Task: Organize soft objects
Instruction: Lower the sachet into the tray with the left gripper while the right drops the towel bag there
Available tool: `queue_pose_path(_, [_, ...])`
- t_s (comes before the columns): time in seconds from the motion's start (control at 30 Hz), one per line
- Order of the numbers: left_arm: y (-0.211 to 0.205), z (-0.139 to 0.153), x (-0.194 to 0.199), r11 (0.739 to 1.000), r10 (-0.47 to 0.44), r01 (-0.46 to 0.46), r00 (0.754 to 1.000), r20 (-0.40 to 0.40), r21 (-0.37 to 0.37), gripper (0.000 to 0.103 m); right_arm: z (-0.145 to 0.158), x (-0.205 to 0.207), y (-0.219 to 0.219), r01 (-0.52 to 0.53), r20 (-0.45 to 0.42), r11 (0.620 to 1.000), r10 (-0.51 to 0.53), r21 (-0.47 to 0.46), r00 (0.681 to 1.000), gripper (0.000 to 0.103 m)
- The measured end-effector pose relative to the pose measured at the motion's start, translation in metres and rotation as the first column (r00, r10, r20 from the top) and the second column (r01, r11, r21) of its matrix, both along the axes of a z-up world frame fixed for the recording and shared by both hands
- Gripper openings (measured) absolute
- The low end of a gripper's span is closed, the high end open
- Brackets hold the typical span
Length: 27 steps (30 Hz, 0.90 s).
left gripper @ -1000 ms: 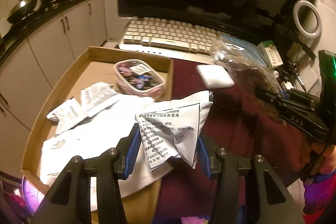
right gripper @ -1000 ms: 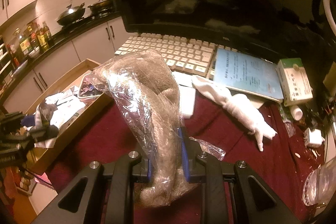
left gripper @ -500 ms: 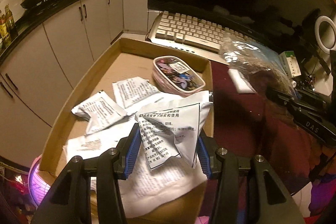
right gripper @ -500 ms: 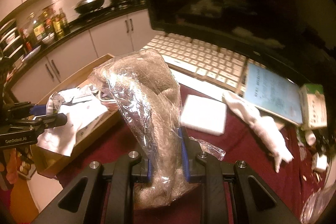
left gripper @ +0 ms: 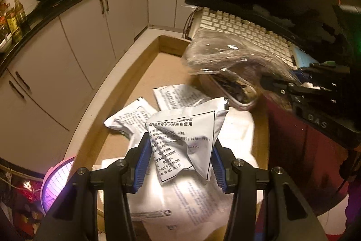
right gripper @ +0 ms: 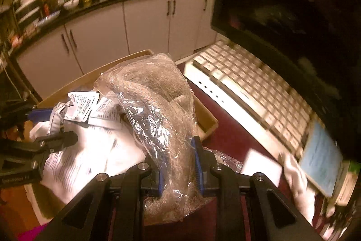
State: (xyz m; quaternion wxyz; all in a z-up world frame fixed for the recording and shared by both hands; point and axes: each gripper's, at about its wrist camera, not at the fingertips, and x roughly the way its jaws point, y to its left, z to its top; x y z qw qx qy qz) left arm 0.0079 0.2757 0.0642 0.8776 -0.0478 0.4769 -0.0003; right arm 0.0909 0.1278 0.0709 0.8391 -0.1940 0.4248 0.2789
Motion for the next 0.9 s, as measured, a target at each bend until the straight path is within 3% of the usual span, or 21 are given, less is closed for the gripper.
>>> queue_pose_path(0.6, [0.024,-0.018,0.025,0.999,0.040,-0.041,0.998,-0.045,-0.016,0.049,-0.019,0.038,0.069,-0.071,0.008,0.985,0.073,-0.155,0.997,0.025])
queue_pose_path(0.7, [0.026,-0.020,0.026,0.999,0.039,-0.041,0.998,-0.045,-0.023,0.050,-0.024,0.037,0.088,-0.114,0.039,0.969,0.125,-0.221,0.991,0.025])
queue_pose_path(0.9, [0.023,-0.020,0.026,1.000,0.021,-0.022,0.999,-0.040,-0.022,0.062,-0.026,0.033,0.094,-0.134,0.040,0.965,0.147,-0.227,0.988,0.033])
